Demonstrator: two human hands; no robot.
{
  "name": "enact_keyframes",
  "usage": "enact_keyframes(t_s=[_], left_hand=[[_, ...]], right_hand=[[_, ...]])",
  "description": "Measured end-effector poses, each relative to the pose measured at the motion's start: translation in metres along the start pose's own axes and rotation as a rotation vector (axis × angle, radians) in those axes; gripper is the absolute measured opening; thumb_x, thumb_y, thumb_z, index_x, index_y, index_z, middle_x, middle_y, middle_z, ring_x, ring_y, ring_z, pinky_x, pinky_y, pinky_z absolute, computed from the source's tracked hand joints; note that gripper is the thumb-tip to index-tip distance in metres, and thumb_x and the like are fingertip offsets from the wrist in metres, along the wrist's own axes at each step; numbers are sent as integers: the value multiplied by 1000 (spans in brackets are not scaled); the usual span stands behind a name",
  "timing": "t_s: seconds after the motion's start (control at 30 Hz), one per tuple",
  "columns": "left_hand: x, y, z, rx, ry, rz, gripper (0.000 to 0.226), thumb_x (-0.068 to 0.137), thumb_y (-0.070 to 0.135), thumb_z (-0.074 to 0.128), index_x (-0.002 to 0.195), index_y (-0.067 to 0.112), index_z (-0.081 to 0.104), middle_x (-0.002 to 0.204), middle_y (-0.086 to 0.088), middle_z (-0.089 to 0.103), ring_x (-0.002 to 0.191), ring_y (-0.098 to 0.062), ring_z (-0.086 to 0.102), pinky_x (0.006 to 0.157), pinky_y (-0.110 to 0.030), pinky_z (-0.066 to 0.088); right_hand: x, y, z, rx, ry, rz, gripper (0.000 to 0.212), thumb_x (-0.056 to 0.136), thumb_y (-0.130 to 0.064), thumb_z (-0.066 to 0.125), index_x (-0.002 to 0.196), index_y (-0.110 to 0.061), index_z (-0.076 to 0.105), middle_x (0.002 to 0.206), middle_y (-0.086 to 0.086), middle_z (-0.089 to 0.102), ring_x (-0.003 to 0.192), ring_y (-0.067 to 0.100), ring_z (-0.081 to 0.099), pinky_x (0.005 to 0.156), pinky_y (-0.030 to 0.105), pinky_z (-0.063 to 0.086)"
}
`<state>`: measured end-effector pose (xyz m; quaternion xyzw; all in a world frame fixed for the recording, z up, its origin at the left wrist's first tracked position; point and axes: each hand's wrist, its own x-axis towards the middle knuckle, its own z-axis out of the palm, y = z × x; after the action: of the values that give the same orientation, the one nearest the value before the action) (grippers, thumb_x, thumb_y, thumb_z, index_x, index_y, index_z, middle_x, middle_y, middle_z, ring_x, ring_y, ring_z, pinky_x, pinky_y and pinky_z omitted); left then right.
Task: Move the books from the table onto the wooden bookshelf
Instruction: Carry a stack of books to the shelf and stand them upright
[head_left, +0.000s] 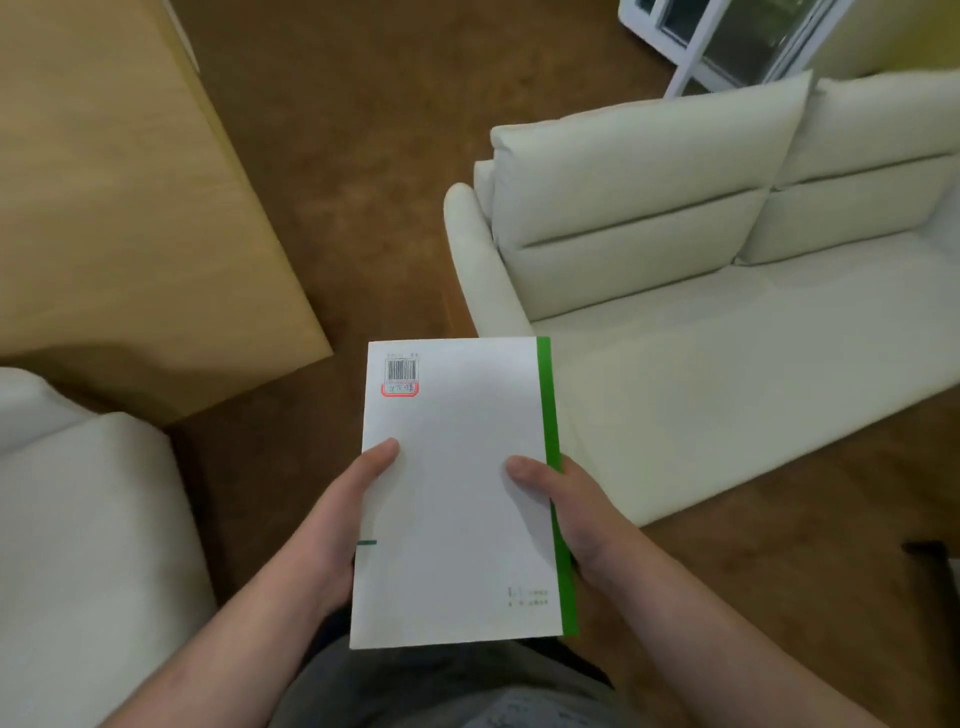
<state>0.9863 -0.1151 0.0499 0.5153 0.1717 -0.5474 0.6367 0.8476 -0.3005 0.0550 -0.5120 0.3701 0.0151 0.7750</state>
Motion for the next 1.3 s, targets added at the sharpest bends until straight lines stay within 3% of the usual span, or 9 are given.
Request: enact_keyframes(t_s=[0.07,0.17,0.3,0.5,0.67,0.83,0.93,1.13,1.3], left_hand=[[5,25,-9,-36,7,10,47,69,48,73,106,20,79,114,-18,75,91,-39,75,68,-48,61],[18,66,-24,-49,40,32,58,70,47,72,119,18,71,111,-19,75,89,-40,75,63,-47,61],[43,128,-46,-24,42,56,62,67,50,70,121,19,66,106,-16,77,85,-38,76,58,-44,61],[74,223,-73,-14,24,57,50,76,49,65,117,20,67,102,-14,78,80,-35,77,59,-41,60],[94,282,-81,-65,19,16,37,90,45,59,112,17,70,98,-15,79,75,-34,77,52,-41,60],[121,325,-78,-75,-26,28,56,69,48,70,118,19,68,106,-16,77,84,-36,77,59,-44,61],[144,350,-72,-61,-13,45,63,67,49,72,123,20,67,111,-15,76,91,-37,75,66,-46,60],[201,406,-43,-47,-16,57,42,69,47,73,99,19,81,110,-16,76,90,-36,76,62,-45,61],[255,464,-1,-18,10,60,43,67,47,74,98,18,80,107,-18,77,85,-36,76,61,-45,61]], right_hand=[[21,-19,18,-26,-26,15,50,80,-34,72,125,-13,67,110,7,79,96,27,77,71,29,61],[55,-44,45,-57,-40,41,46,79,-36,73,118,-13,70,106,9,80,91,27,78,69,29,61],[106,-73,84,-78,-27,52,48,78,-39,73,119,-15,69,106,9,80,91,28,78,71,32,62],[179,-120,141,-76,-6,73,47,78,-38,72,119,-16,69,108,11,79,95,31,77,79,40,61],[223,-154,168,-54,-5,75,39,78,-37,71,113,-20,72,105,9,80,92,28,78,73,34,62],[262,-183,175,-25,-17,50,36,79,-35,70,110,-18,73,102,7,81,87,24,79,66,28,61],[289,-201,172,-10,-27,37,36,78,-34,70,109,-16,73,98,8,81,82,22,79,62,26,60],[360,-244,154,11,-41,18,41,79,-35,70,114,-14,72,103,9,81,88,25,78,68,30,61],[425,-296,129,22,-20,29,49,76,-39,71,119,-15,69,106,9,80,93,29,78,79,41,60]])
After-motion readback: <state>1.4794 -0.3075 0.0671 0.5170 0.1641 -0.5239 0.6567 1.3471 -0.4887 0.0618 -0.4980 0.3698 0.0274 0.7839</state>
